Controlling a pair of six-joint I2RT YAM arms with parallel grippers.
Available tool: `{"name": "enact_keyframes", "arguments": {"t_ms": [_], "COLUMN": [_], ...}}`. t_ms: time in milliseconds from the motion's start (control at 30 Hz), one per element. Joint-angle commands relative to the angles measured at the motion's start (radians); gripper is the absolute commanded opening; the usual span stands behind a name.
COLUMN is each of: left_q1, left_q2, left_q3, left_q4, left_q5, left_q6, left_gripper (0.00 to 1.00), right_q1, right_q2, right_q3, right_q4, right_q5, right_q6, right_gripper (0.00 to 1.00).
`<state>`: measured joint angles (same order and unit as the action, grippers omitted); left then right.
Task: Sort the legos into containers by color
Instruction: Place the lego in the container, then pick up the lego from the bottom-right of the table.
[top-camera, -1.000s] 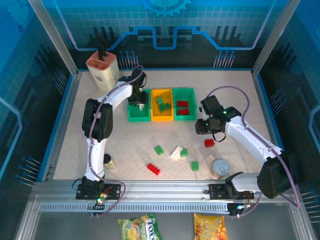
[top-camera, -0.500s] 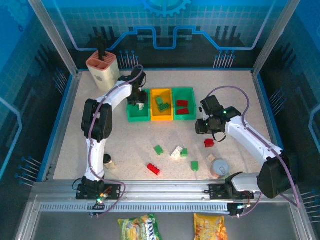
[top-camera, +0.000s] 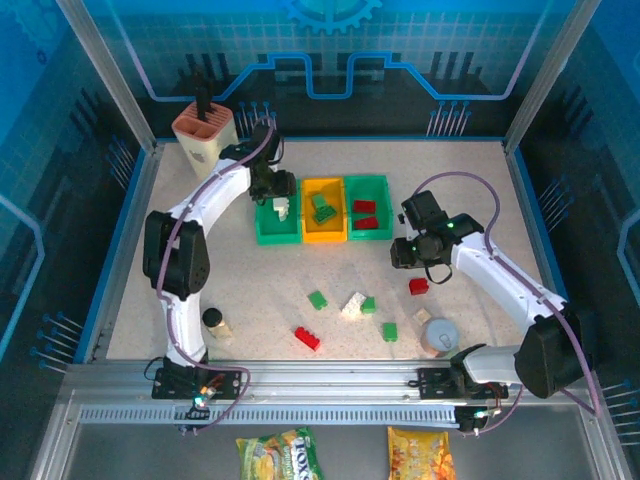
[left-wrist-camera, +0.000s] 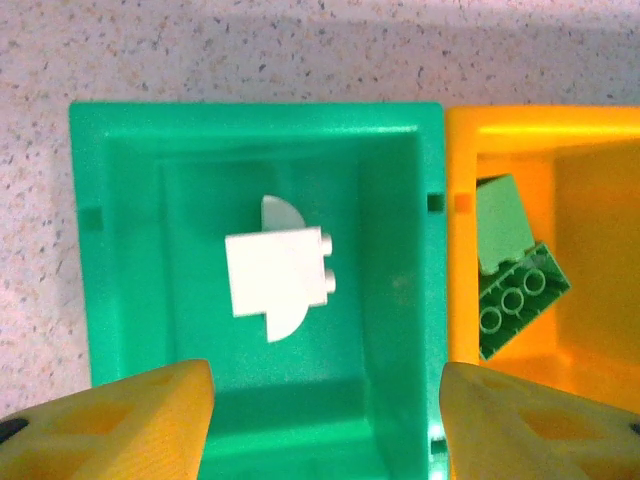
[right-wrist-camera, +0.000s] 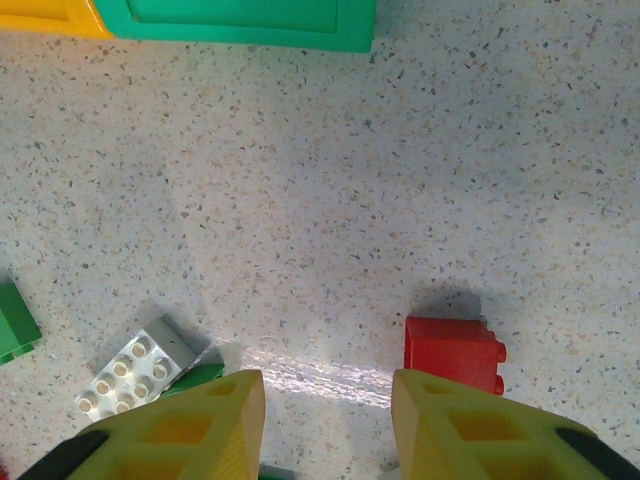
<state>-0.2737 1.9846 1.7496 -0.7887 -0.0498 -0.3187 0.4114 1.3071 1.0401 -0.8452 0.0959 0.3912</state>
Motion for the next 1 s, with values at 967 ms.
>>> {"name": "enact_keyframes", "arguments": {"t_ms": [967], "left_q1": [0.114], "left_q2": [-0.494], "left_q3": [-0.524], "left_q4": [0.0], "left_q5": [0.037], "left_q6": [0.174], "left_gripper": [0.64], "right_q1": [-0.168], "right_q2": [0.142], "right_q3": [-0.134], "right_q4": [0.029], "right_q5": [0.004], "right_q6": [-0.014], "right_gripper": [0.66]}}
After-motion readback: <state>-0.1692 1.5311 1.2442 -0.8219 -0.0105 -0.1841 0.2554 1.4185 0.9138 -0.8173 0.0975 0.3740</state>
